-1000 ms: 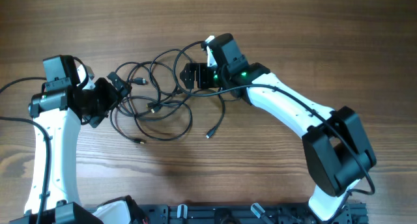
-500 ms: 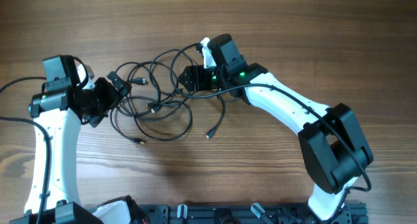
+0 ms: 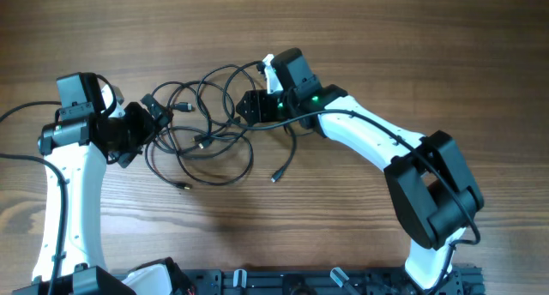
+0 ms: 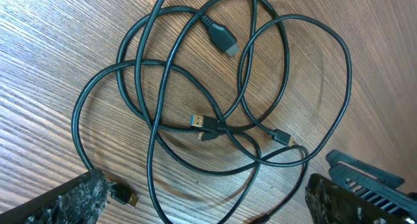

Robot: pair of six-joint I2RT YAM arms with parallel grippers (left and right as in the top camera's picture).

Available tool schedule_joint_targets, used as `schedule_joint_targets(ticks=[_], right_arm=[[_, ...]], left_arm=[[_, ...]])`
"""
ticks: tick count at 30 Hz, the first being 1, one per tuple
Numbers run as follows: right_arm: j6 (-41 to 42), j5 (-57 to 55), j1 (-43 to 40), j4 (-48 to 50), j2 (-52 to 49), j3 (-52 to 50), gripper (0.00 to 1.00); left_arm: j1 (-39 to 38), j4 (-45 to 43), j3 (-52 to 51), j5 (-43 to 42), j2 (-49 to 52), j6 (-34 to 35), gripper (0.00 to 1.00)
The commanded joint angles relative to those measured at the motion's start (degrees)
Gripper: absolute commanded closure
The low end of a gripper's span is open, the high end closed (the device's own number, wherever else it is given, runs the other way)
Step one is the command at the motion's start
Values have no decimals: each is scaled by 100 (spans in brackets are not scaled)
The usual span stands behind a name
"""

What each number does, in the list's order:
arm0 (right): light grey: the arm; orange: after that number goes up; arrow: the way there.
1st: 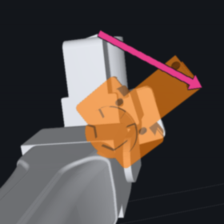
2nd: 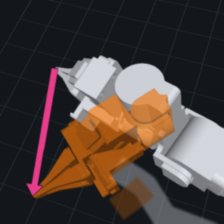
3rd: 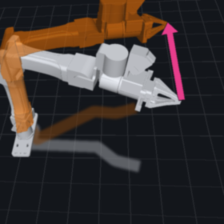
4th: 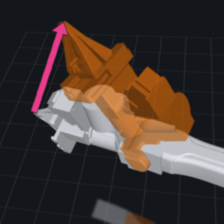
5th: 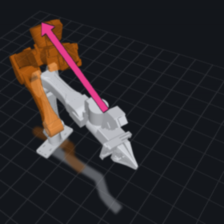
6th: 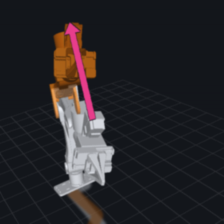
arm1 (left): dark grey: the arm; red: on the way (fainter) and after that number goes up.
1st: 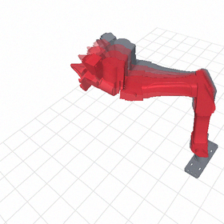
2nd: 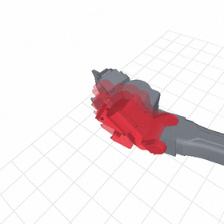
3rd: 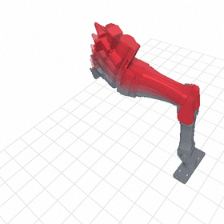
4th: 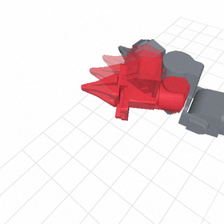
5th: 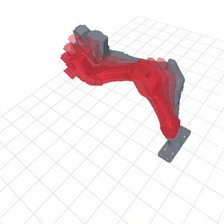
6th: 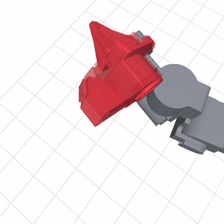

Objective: Untangle cables

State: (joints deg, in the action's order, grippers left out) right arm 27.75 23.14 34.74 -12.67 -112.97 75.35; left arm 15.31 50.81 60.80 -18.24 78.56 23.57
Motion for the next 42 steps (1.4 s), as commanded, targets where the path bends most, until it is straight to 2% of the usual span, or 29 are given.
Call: schedule_joint_targets(ticks=[1, 13, 16, 28, 36, 42], right_arm=[[-70, 81, 149, 37, -208, 4, 33], [-57, -42, 219, 131, -212, 4, 37], [-57, -44, 223, 131, -212, 4, 40], [-52, -260, 275, 254, -216, 4, 39], [1174, -345, 275, 415, -446, 4, 40], [1399, -317, 275, 420, -538, 4, 61]], left_arm=[[-20, -9, -59, 35, 44, -85, 0], [-20, 28, -59, 35, 44, -85, 0], [-20, 31, -59, 35, 44, -85, 0], [-20, 52, -59, 35, 42, -85, 0], [-20, 109, -59, 35, 44, -85, 0], [-20, 109, -59, 35, 42, -85, 0]])
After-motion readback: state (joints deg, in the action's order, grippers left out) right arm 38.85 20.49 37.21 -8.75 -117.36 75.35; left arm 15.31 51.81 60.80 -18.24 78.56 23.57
